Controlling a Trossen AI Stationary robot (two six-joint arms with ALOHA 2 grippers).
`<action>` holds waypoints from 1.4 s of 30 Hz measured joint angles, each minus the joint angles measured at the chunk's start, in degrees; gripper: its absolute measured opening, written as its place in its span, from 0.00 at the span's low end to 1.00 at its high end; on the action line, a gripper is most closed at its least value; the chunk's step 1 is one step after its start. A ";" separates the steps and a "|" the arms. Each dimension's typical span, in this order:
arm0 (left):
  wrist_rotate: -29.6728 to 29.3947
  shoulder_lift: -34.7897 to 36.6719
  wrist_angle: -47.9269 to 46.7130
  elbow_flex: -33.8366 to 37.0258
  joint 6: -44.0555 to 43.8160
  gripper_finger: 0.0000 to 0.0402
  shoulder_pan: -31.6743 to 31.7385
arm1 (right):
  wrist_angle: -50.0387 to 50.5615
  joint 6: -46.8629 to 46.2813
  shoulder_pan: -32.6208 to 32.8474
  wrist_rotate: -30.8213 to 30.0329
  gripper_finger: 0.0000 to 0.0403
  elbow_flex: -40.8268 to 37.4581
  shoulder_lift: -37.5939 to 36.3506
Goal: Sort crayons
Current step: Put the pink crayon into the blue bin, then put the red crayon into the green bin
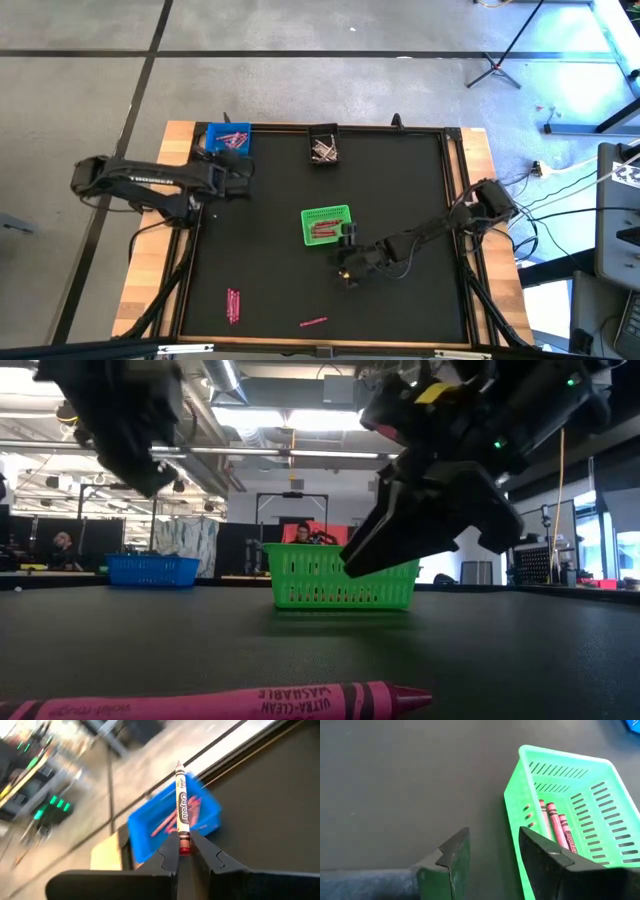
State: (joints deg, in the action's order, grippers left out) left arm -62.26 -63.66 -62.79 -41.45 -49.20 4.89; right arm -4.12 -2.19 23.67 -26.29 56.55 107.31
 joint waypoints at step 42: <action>49.32 -0.09 35.98 3.56 40.56 0.27 20.94 | -3.00 -1.89 -1.58 6.39 0.42 -0.04 2.56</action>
State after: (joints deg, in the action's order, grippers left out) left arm -12.94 -63.75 -26.81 -37.89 -8.65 25.83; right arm -7.11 -4.08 22.09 -19.90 56.51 109.86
